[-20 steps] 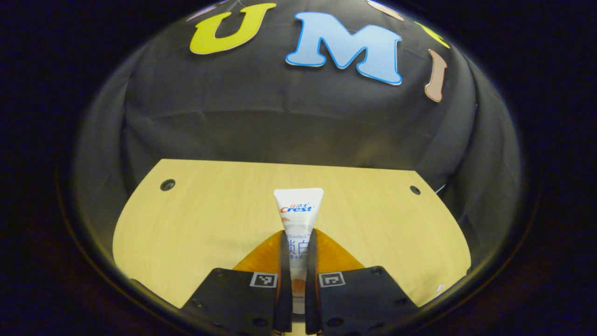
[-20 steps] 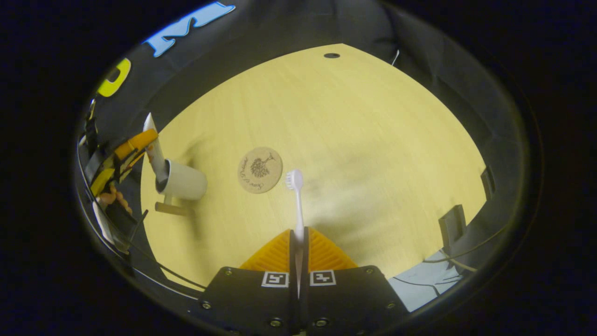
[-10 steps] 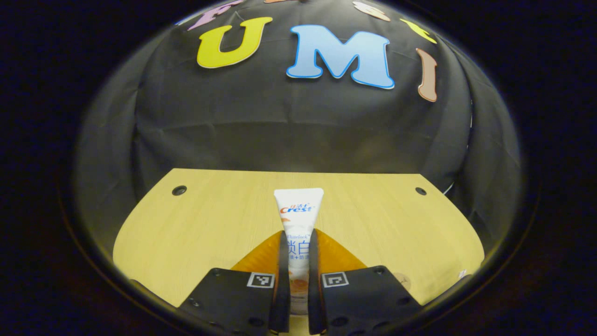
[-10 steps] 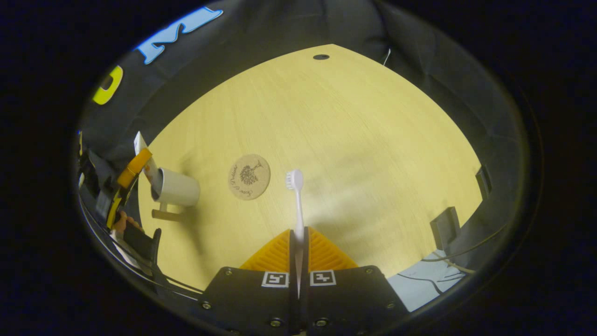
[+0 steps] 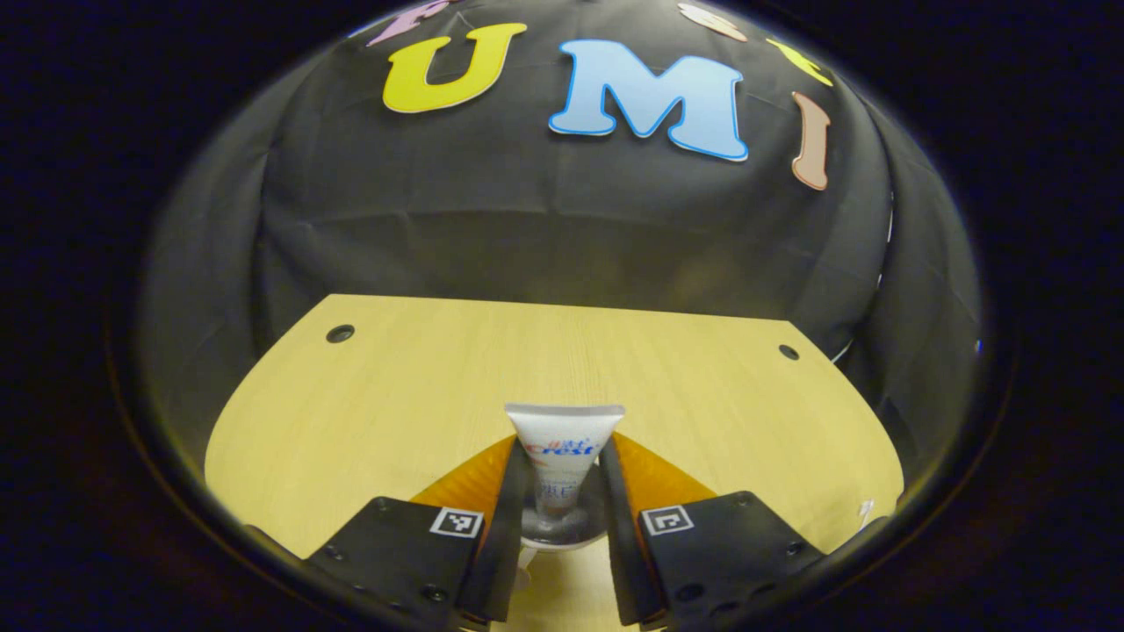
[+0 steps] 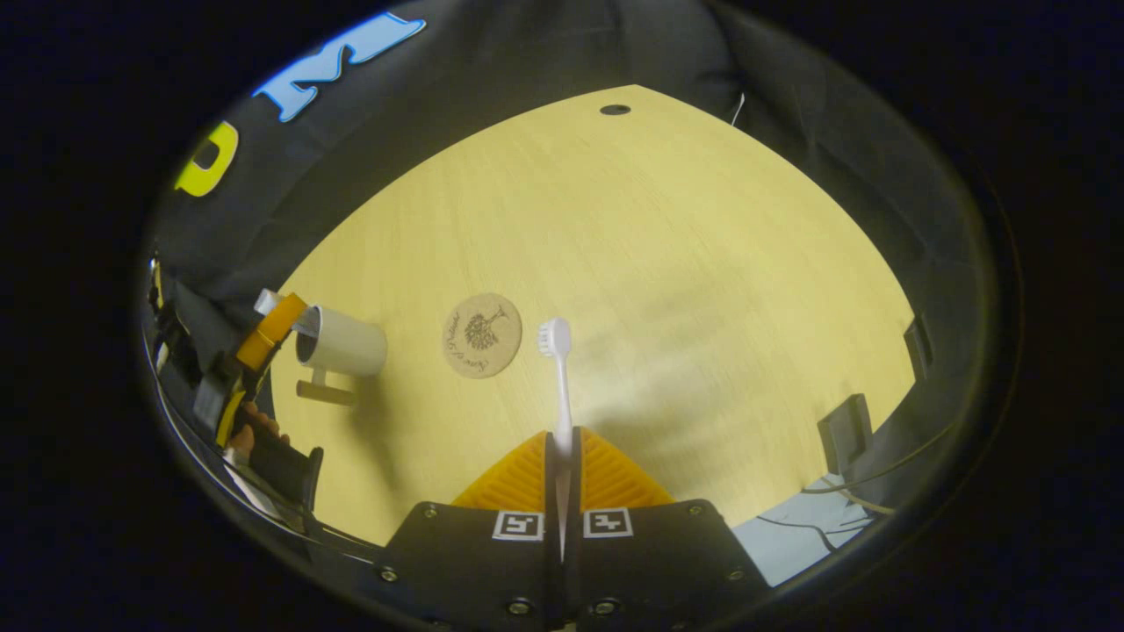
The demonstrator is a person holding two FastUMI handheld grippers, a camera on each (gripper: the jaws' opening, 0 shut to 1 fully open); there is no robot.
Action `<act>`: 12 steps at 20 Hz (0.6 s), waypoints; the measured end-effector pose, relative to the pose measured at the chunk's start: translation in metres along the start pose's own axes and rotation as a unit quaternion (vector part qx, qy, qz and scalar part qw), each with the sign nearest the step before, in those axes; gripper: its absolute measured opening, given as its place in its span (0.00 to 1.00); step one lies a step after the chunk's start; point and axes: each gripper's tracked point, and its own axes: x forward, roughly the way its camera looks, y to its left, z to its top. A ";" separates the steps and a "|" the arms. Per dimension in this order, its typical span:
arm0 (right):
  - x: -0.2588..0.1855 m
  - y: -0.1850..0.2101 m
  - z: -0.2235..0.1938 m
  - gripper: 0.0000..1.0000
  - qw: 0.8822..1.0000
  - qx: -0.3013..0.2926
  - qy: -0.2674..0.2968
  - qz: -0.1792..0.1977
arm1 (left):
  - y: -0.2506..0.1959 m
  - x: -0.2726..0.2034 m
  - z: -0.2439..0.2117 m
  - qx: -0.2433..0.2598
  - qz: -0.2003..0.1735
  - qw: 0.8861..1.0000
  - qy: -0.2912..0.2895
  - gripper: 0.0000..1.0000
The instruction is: Put the toothbrush and toothpaste on the desktop into the cup, then pick up the cup and place it on the coaster on the desktop.
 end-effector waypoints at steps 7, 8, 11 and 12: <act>-0.001 0.031 0.024 0.02 0.999 -0.009 -0.019 0.031 | 0.001 -0.020 -0.005 0.000 -0.004 1.000 0.009 0.75; -0.001 0.039 0.032 0.02 0.999 -0.010 -0.025 0.037 | 0.002 -0.025 -0.006 0.000 -0.002 1.000 0.011 0.75; -0.004 0.066 0.057 0.02 0.997 -0.014 -0.045 0.056 | 0.009 -0.039 -0.010 -0.002 0.000 1.000 0.012 0.75; -0.004 0.077 0.065 0.02 0.997 -0.016 -0.051 0.063 | 0.012 -0.045 -0.011 -0.003 0.000 1.000 0.013 0.75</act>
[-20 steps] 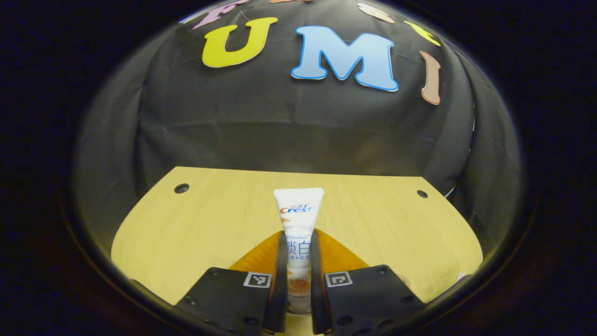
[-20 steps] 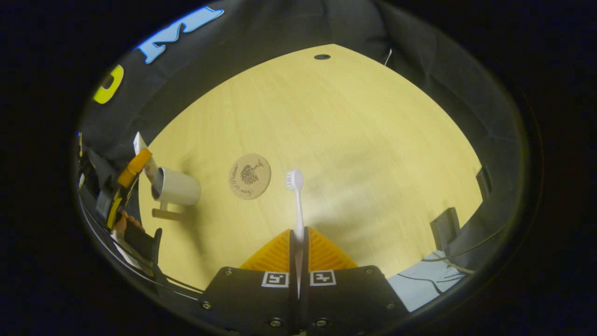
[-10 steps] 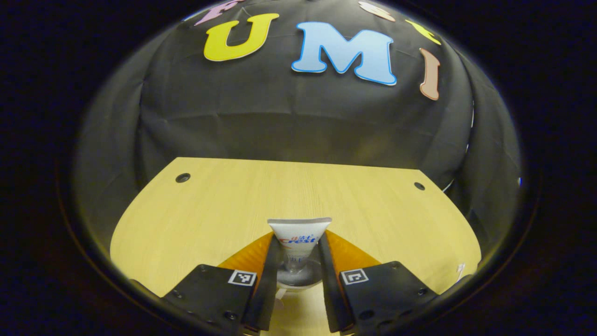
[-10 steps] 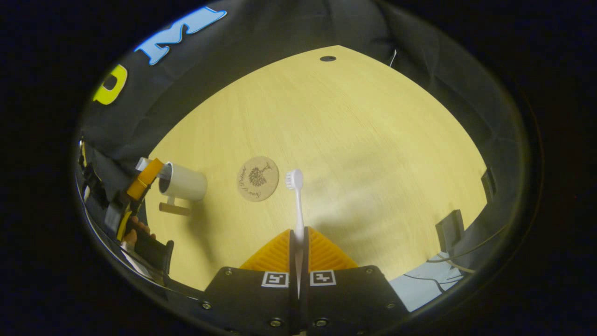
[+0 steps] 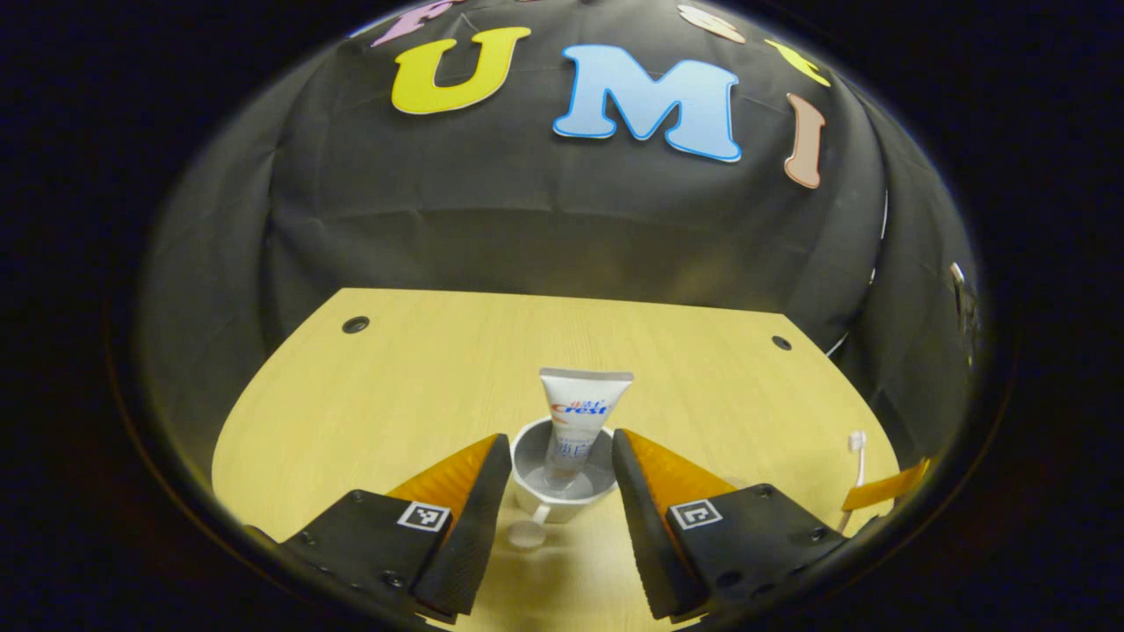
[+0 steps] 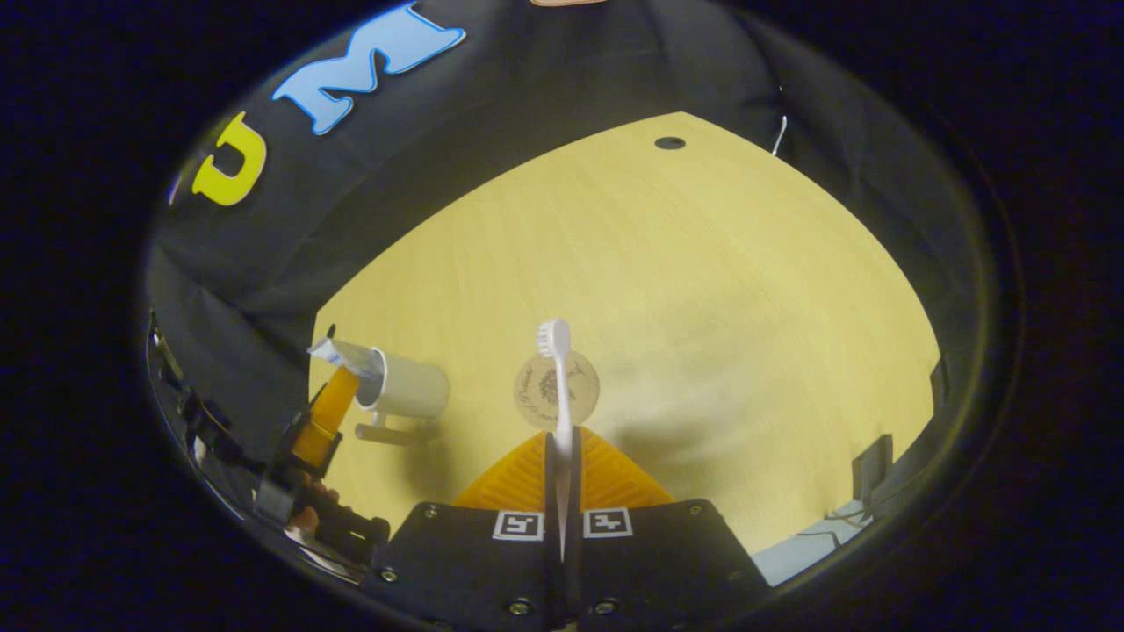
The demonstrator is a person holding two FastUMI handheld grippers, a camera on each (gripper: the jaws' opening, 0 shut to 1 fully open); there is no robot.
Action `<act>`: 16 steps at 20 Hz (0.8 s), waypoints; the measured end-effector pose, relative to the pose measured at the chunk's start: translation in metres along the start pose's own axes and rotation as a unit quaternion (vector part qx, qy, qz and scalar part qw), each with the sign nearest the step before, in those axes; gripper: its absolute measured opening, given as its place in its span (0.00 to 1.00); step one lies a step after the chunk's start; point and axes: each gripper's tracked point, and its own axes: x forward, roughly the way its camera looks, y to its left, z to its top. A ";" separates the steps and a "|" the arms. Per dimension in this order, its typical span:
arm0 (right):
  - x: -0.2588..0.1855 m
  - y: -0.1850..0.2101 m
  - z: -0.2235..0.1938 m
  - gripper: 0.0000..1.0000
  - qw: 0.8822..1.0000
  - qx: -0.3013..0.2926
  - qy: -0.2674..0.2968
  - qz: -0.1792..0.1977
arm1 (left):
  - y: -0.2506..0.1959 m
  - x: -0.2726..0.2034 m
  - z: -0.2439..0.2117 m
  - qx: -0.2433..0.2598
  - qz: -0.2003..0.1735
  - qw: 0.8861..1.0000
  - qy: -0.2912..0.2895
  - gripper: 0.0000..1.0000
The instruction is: Put the toothbrush and toothpaste on the desktop into the cup, then pick up the cup and place it on the coaster on the desktop.
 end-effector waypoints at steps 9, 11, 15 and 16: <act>0.027 0.094 0.044 0.02 0.998 -0.003 -0.030 0.057 | 0.048 -0.050 -0.008 -0.012 0.019 1.000 0.009 0.75; 0.035 0.113 0.055 0.02 0.997 0.015 -0.040 0.070 | 0.064 -0.060 -0.009 -0.013 0.027 0.999 0.010 0.75; 0.049 0.145 0.079 0.02 0.992 0.054 -0.082 0.077 | 0.096 -0.081 -0.011 -0.017 0.044 0.999 0.011 0.75; 0.053 0.153 0.083 0.02 0.990 0.063 -0.092 0.082 | 0.103 -0.086 -0.012 -0.018 0.048 0.999 0.012 0.75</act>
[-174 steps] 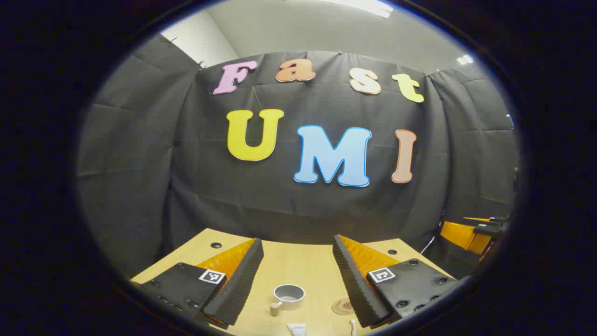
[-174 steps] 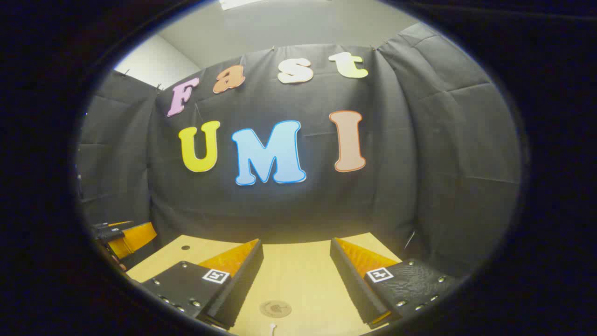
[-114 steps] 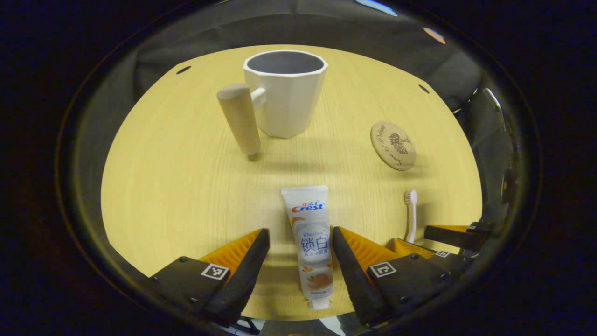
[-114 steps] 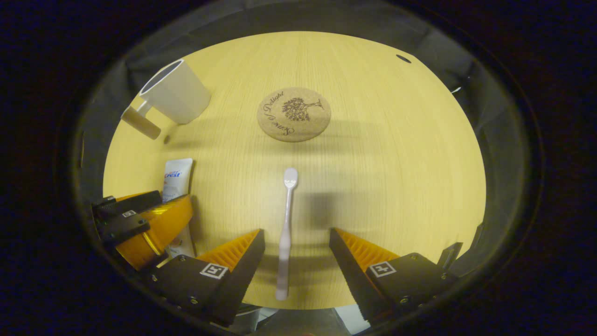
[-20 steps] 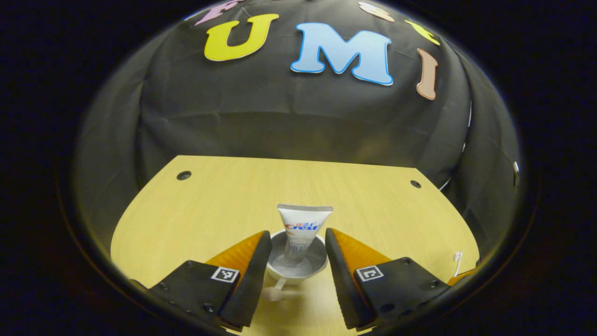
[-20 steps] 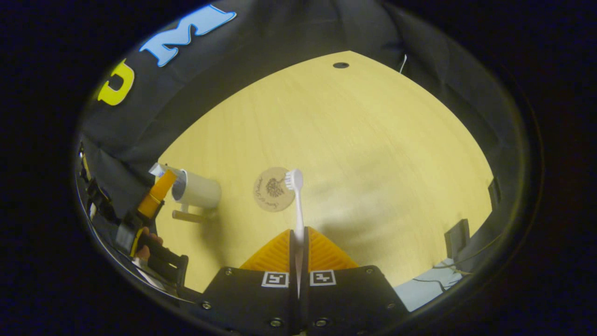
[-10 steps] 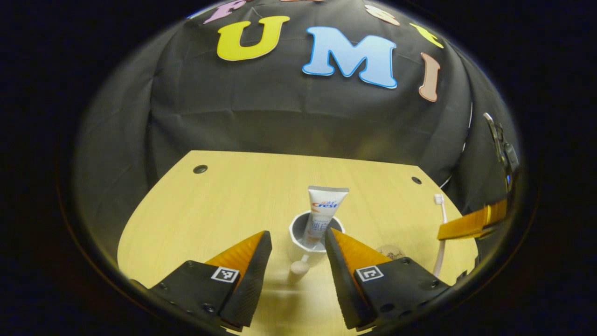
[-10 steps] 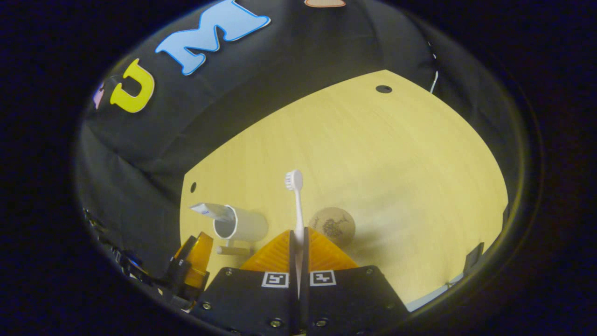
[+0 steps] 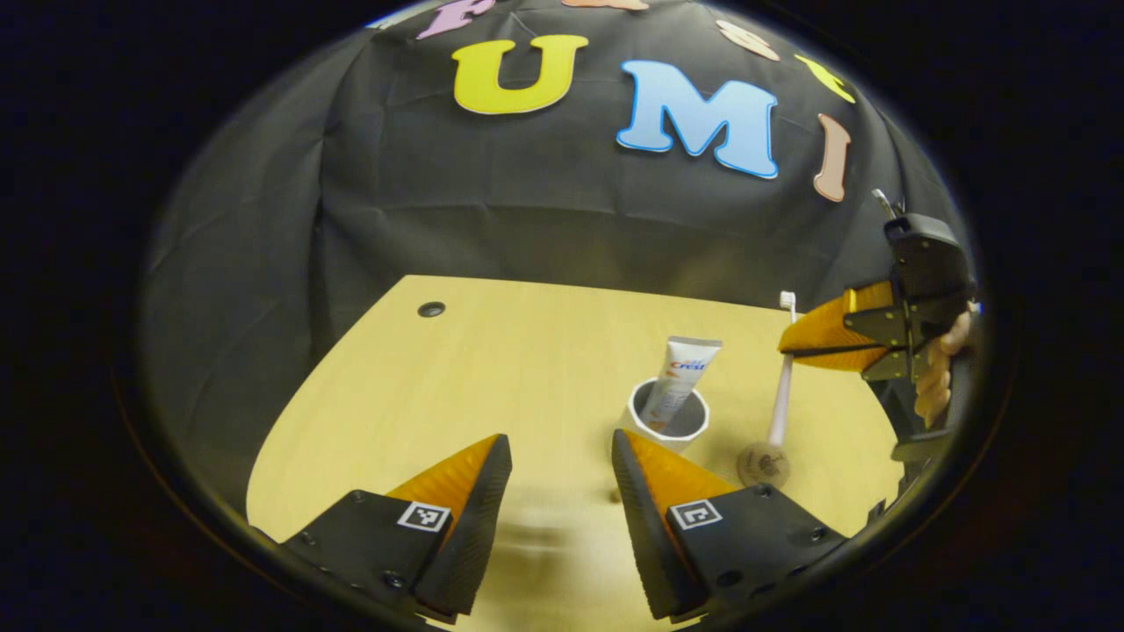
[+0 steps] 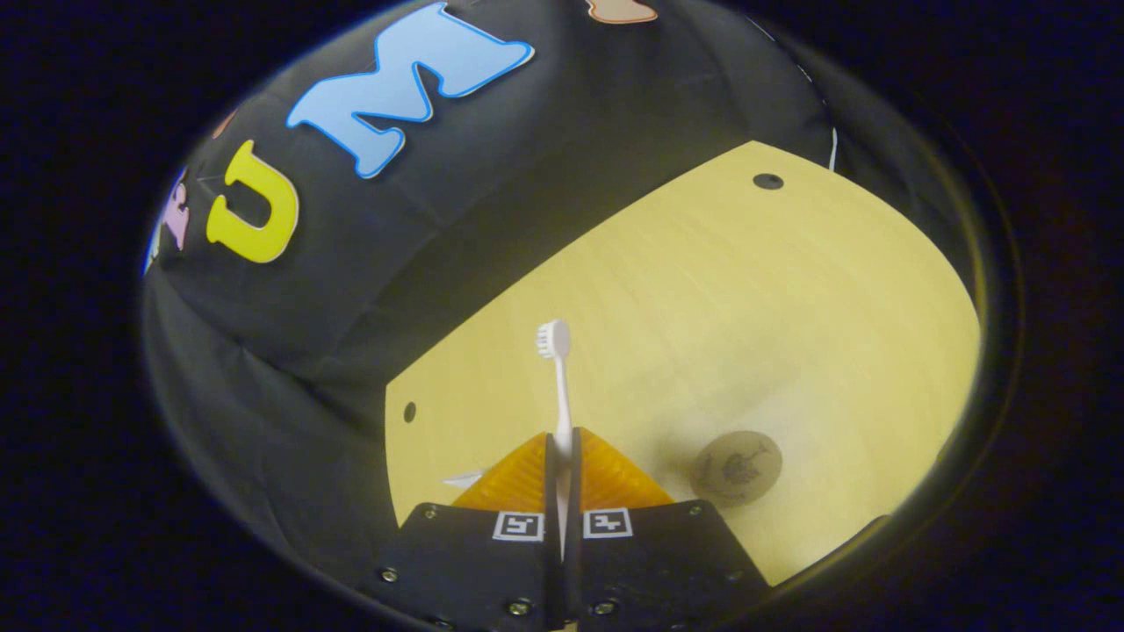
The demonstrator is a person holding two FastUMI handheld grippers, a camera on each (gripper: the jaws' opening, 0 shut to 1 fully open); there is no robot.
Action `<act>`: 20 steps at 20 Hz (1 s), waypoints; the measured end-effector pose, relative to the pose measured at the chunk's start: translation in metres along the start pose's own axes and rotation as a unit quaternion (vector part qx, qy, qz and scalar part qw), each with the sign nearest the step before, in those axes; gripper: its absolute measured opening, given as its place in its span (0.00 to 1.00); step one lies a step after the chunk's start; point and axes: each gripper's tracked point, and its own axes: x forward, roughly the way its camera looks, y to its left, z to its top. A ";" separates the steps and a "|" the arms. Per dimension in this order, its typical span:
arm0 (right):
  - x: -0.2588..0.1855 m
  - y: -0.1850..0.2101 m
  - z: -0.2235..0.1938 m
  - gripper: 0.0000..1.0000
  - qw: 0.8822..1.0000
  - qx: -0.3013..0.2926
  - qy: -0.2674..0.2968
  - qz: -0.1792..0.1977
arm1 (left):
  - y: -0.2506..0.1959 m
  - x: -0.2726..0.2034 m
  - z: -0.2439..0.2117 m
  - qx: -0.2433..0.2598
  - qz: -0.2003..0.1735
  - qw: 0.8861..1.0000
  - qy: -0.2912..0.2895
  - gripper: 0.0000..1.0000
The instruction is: Put the toothbrush and toothpaste on the desktop into the cup, then pick up the cup and place it on the coaster on the desktop.
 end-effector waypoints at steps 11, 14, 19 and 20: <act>0.050 0.023 -0.023 0.03 0.995 -0.017 -0.095 0.021 | 0.061 -0.039 -0.008 0.002 0.030 0.999 0.013 0.75; 0.050 0.020 -0.034 0.02 0.991 -0.045 -0.122 0.022 | 0.061 -0.044 -0.008 0.006 0.025 1.000 0.018 0.75; 0.042 0.021 -0.052 0.04 0.981 -0.098 -0.165 0.024 | 0.051 -0.042 -0.004 0.028 0.008 0.999 0.022 0.75; 0.039 0.024 -0.055 0.06 0.980 -0.103 -0.166 0.030 | 0.045 -0.039 -0.003 0.032 0.002 0.999 0.023 0.75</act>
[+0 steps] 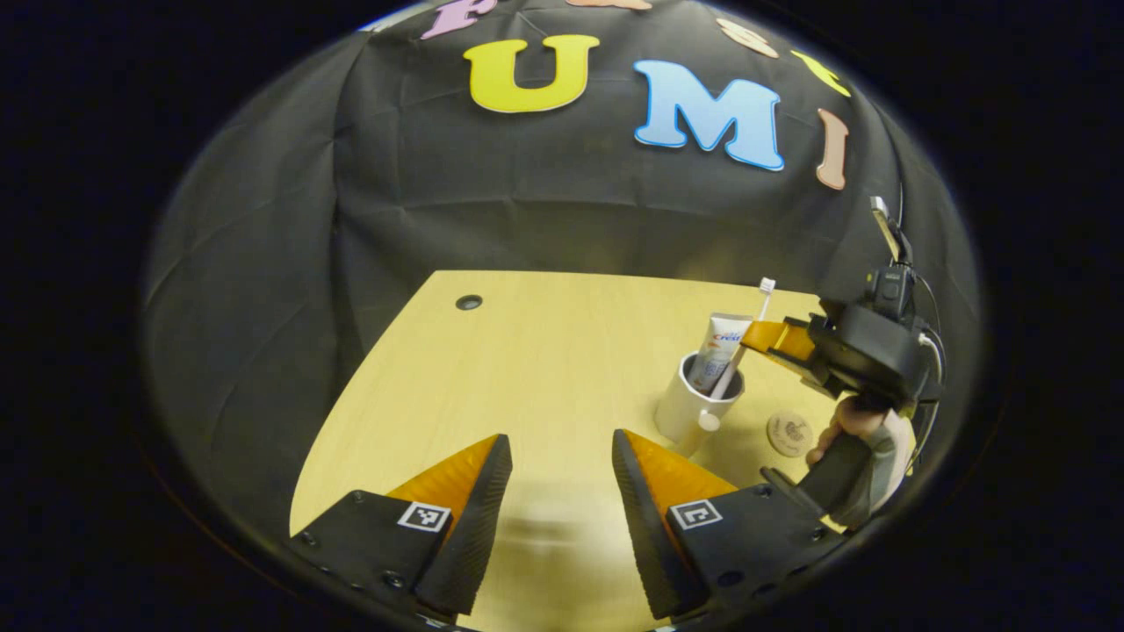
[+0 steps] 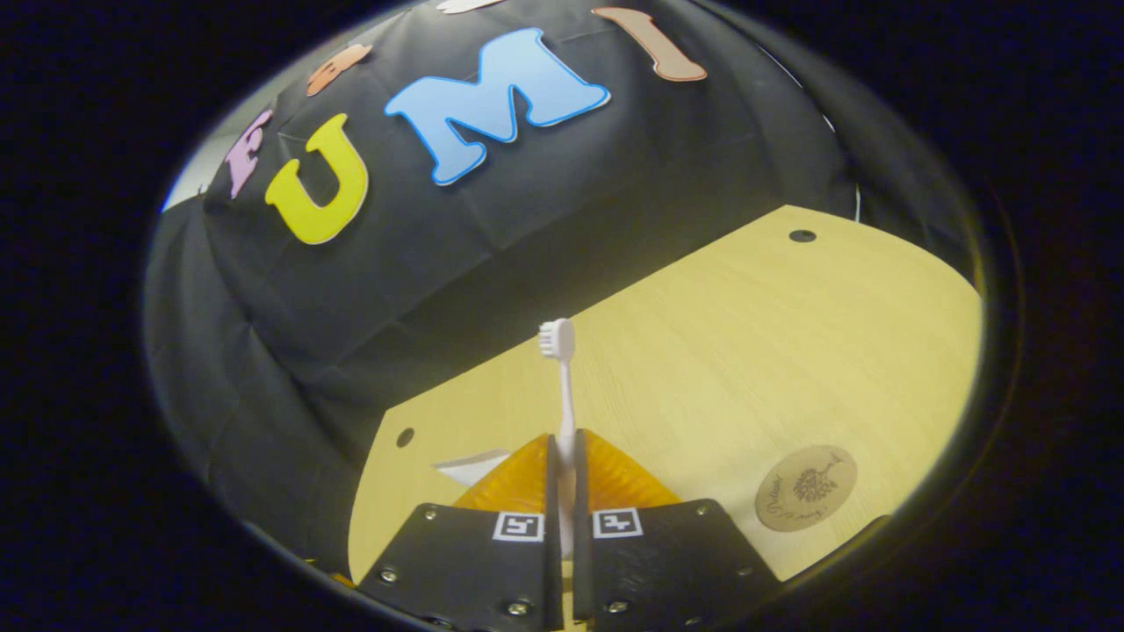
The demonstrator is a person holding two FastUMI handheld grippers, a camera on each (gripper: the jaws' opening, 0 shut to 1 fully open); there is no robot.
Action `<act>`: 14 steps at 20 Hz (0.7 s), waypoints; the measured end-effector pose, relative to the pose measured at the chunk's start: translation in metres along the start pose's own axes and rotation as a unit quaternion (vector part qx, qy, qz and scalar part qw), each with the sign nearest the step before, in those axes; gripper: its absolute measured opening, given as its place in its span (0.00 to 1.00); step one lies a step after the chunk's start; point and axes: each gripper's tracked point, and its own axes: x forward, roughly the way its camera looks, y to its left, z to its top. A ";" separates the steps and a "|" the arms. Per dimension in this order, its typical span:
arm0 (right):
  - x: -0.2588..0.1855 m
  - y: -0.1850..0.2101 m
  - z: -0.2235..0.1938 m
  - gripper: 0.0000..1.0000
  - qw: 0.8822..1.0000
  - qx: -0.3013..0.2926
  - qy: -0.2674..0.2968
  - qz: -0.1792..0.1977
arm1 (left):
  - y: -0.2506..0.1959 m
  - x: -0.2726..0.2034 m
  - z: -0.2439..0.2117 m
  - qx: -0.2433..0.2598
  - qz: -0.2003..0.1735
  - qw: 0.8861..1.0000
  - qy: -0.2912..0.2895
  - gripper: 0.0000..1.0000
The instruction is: Put the toothbrush and toothpaste on the desktop into the cup, then pick up the cup and place it on the coaster on the desktop.
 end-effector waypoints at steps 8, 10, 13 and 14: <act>-0.031 -0.006 -0.020 0.21 0.999 -0.026 0.023 0.015 | -0.052 0.029 0.011 0.043 -0.064 0.997 0.009 0.77; -0.039 -0.012 -0.017 0.21 0.999 -0.026 0.026 0.013 | -0.070 0.030 0.012 0.053 -0.086 0.995 0.016 0.77; -0.055 -0.034 -0.007 0.21 1.000 -0.014 0.024 0.000 | -0.094 0.038 0.014 0.079 -0.114 0.990 0.033 0.77; -0.061 -0.045 -0.004 0.21 1.000 -0.010 0.023 -0.008 | -0.100 0.044 0.013 0.089 -0.121 0.988 0.043 0.77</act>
